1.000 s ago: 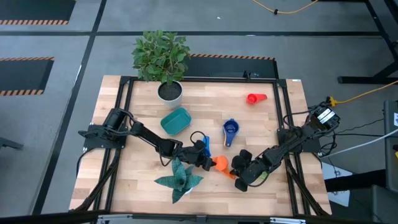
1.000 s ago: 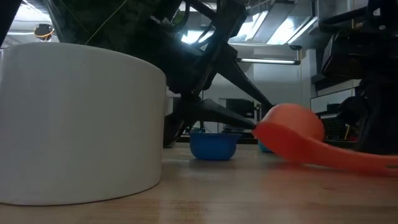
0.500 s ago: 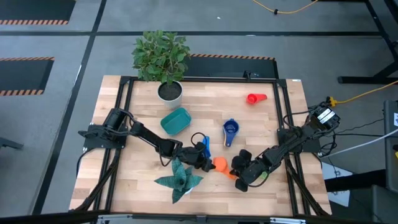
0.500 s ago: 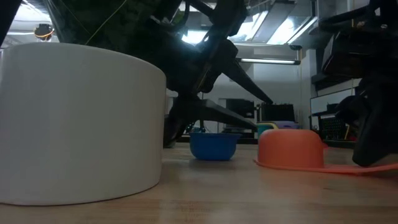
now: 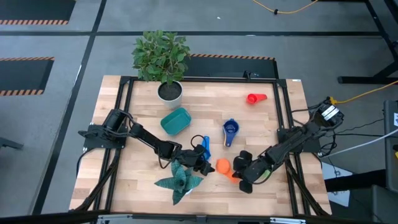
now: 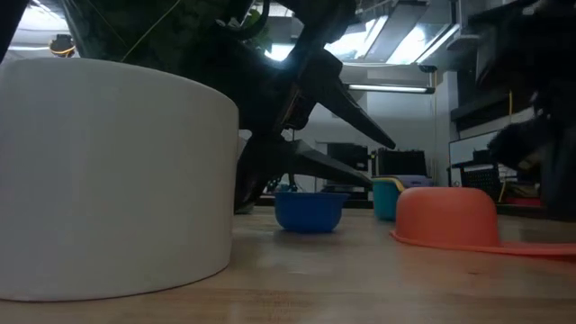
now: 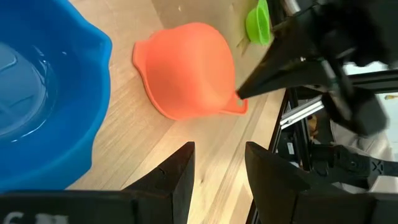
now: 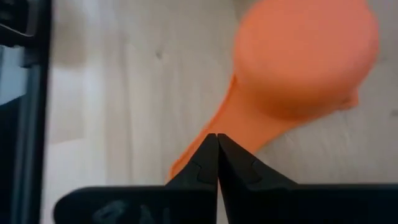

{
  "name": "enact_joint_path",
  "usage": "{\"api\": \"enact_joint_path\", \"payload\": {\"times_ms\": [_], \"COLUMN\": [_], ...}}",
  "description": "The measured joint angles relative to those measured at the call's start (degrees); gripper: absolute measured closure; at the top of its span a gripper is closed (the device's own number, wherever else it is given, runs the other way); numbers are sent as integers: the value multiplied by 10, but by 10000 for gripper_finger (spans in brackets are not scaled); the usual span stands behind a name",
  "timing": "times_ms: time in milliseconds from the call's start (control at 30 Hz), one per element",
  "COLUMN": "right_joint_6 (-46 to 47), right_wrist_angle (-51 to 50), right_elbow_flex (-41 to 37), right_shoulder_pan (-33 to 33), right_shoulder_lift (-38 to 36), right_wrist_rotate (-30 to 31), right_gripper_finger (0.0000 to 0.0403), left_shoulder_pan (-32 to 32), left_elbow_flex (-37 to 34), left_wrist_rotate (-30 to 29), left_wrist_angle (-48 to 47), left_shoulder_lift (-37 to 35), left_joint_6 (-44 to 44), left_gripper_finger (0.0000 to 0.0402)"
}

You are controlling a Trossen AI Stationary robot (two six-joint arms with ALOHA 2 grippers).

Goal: Nest measuring cups in basket
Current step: Stack the orange measuring cup on top of the dark blue measuring cup

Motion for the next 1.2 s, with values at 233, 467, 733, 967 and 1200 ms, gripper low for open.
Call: {"api": "enact_joint_path", "payload": {"times_ms": [233, 467, 733, 967, 1200], "right_joint_6": [-68, -69, -101, -101, -177], "right_wrist_angle": [4, 2, 2, 3, 16], "right_elbow_flex": [0, 0, 0, 0, 0], "right_shoulder_pan": [8, 16, 16, 15, 15], "right_shoulder_lift": [-42, -44, -44, -44, -44], "right_wrist_rotate": [-68, -106, -108, -96, -82], "right_gripper_finger": [398, 386, 338, 266, 252], "left_shoulder_pan": [0, 0, 0, 0, 0], "left_elbow_flex": [0, 0, 0, 0, 0], "left_wrist_rotate": [-2, -11, -11, -11, -11], "left_wrist_angle": [0, 5, 5, 5, 5], "left_shoulder_lift": [0, 0, 0, 0, 0], "left_joint_6": [6, 26, 26, 26, 26], "left_gripper_finger": [266, 266, 266, 266, 266]}}
